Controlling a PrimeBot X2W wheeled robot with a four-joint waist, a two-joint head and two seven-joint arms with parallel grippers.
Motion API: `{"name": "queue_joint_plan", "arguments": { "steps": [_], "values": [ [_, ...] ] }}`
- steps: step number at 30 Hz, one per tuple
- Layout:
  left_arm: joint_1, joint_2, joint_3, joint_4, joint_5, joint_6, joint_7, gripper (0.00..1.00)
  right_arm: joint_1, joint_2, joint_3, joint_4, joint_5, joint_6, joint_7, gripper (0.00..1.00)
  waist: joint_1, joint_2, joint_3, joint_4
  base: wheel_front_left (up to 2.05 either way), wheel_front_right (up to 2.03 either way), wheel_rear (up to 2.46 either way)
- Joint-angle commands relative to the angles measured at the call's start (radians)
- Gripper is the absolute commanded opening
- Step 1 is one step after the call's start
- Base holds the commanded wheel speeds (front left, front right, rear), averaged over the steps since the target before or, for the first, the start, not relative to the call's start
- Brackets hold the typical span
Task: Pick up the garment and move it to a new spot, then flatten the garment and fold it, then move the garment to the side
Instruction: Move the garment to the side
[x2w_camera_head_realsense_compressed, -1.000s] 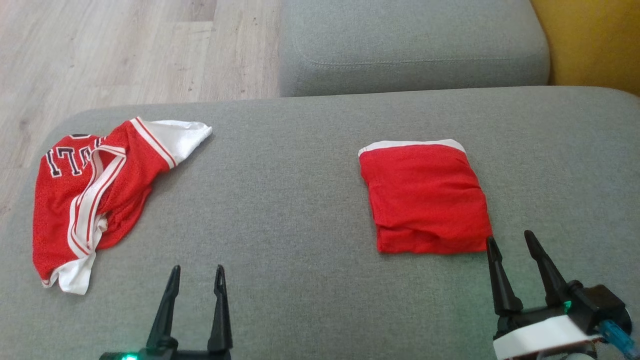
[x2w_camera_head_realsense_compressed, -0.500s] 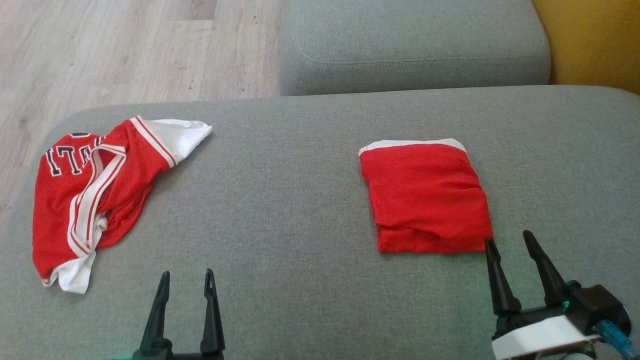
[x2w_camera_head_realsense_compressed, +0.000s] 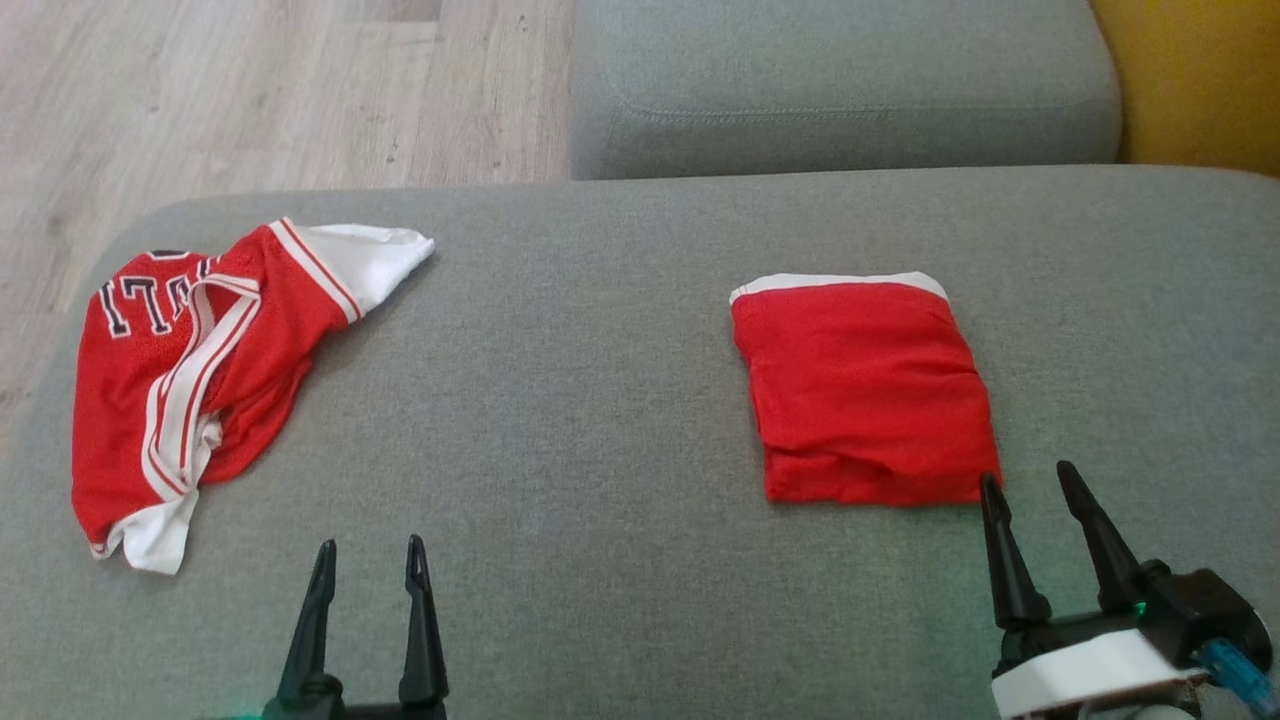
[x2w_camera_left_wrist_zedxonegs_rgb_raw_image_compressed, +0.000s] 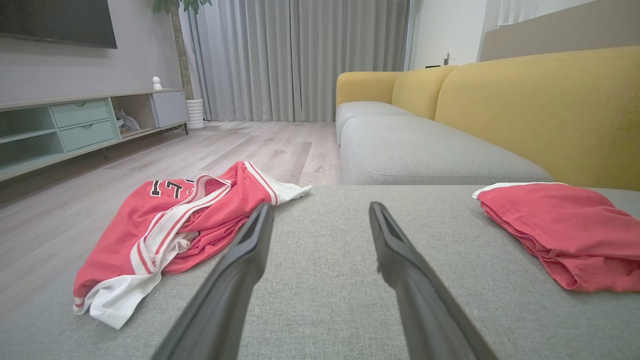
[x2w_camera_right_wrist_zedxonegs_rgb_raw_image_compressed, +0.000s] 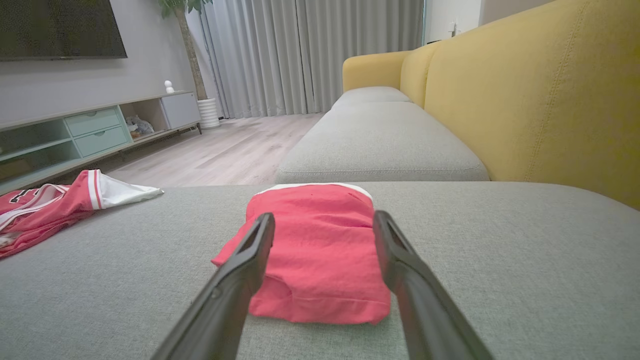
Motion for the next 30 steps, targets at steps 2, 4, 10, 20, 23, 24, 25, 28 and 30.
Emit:
{"name": "queue_joint_plan", "arguments": {
  "steps": [2,4,10,20,23,24,25,28,30],
  "values": [
    [-0.044,-0.003,0.029,-0.040,-0.008,0.006,-0.005,1.00,-0.043,-0.015,0.013,-0.024,-0.014,-0.001,-0.011,1.00,-0.0001,0.0000,0.019,0.005,0.00,0.00,0.00],
    [-0.051,-0.003,0.026,-0.042,-0.008,0.005,-0.005,1.00,-0.058,-0.016,0.008,-0.018,-0.019,-0.001,-0.011,1.00,-0.0001,0.0000,0.038,0.008,0.00,0.00,0.00],
    [-0.081,-0.003,0.008,-0.051,-0.008,-0.001,-0.005,1.00,-0.130,-0.020,-0.011,0.027,-0.027,-0.001,-0.011,1.00,-0.0001,0.0000,0.098,0.018,0.00,0.00,0.00],
    [-0.155,-0.003,-0.020,-0.065,-0.022,0.002,-0.005,1.00,-0.361,-0.081,-0.038,0.252,0.021,-0.001,0.080,1.00,-0.0001,0.0000,0.214,0.037,0.00,0.00,0.00],
    [-0.174,-0.003,-0.028,-0.062,-0.025,0.002,-0.005,1.00,-0.432,-0.110,-0.020,0.311,0.060,-0.001,0.132,1.00,-0.0001,0.0000,0.244,0.041,0.00,0.00,0.00],
    [-0.180,-0.003,-0.031,-0.062,-0.024,0.001,-0.005,1.00,-0.453,-0.118,-0.013,0.331,0.074,-0.001,0.146,1.00,-0.0001,0.0000,0.254,0.042,0.00,0.00,0.00],
    [-0.186,-0.003,-0.034,-0.061,-0.024,0.001,-0.005,1.00,-0.473,-0.126,-0.006,0.352,0.087,-0.001,0.159,1.00,-0.0001,0.0000,0.264,0.042,0.00,0.00,0.00],
    [-0.203,-0.003,-0.040,-0.056,-0.023,-0.001,-0.005,1.00,-0.514,-0.142,0.038,0.424,0.118,-0.001,0.223,1.00,-0.0001,0.0000,0.285,0.040,0.00,0.00,0.00],
    [-0.213,-0.003,-0.044,-0.054,-0.020,-0.003,-0.005,1.00,-0.530,-0.142,0.083,0.454,0.173,-0.001,0.270,0.12,-0.0001,0.0000,0.295,0.036,0.00,0.00,0.00]
  ]
}}
